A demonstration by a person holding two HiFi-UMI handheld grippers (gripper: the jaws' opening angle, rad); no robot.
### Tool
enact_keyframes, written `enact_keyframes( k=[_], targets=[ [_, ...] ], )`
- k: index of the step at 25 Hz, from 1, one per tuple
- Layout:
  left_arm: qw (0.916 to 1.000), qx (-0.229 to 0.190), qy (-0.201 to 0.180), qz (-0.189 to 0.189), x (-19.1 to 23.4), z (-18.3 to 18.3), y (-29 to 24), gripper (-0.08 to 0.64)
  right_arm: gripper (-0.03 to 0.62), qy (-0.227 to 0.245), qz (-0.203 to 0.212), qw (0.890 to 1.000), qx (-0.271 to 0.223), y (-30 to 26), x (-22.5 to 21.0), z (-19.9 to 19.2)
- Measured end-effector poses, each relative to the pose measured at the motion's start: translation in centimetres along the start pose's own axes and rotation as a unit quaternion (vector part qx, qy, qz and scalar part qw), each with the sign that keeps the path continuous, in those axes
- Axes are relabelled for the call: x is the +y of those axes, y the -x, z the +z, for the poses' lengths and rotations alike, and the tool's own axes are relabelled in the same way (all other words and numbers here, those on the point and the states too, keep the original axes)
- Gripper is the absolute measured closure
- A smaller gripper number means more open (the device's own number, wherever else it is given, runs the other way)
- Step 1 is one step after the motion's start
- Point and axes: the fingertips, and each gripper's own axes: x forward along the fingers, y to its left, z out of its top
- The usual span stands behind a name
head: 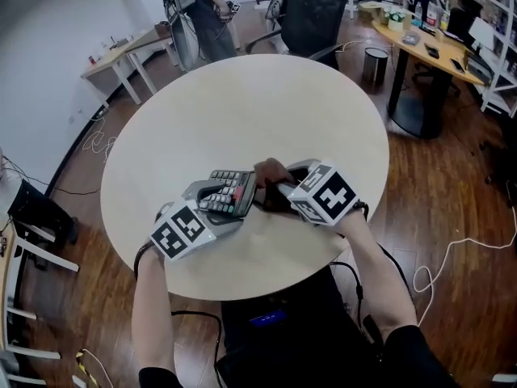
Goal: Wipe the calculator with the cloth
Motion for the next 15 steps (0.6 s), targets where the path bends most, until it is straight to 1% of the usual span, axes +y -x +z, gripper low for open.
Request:
enact_keyframes(
  k=[3,5,7,8,9,11,12,13,15],
  targets=[
    [0.9969,-0.061,0.041,-0.029,0.5,0.9,1.5,0.195,0.503,0.004,0.001,1.000,-0.012,1.9,0.5,-0.5],
    [0.9955,-0.074,0.051,-0.032,1.4,0.7,2.4,0.195,0.502,0.017,0.019,1.000,-0.017,2.9,2.5,-0.9],
    [0.9938,-0.086,0.067,-0.023,3.6,0.2,3.2,0.195,0.502,0.036,0.046,0.998,-0.024,3.8,5.5,-0.7],
    [0.9909,-0.103,0.085,-0.022,5.1,0.2,3.4,0.195,0.502,0.048,0.059,0.997,-0.025,3.9,7.2,-0.5],
    [0.9862,-0.123,0.108,-0.025,6.7,0.4,3.5,0.195,0.503,0.064,0.072,0.995,-0.024,3.8,8.8,-0.2],
    [0.9747,-0.155,0.156,-0.040,9.4,0.6,2.6,0.195,0.503,0.103,0.092,0.990,-0.012,2.9,11.6,0.3],
    [0.9707,-0.159,0.172,-0.050,10.2,0.7,1.8,0.196,0.503,0.121,0.097,0.988,-0.003,2.2,12.5,0.3],
    [0.9691,-0.156,0.180,-0.062,10.6,0.7,0.7,0.196,0.502,0.136,0.098,0.986,0.009,1.4,13.1,0.3],
    [0.9694,-0.141,0.181,-0.087,10.6,0.7,-1.3,0.196,0.502,0.152,0.088,0.984,0.027,-0.1,13.2,0.1]
  ],
)
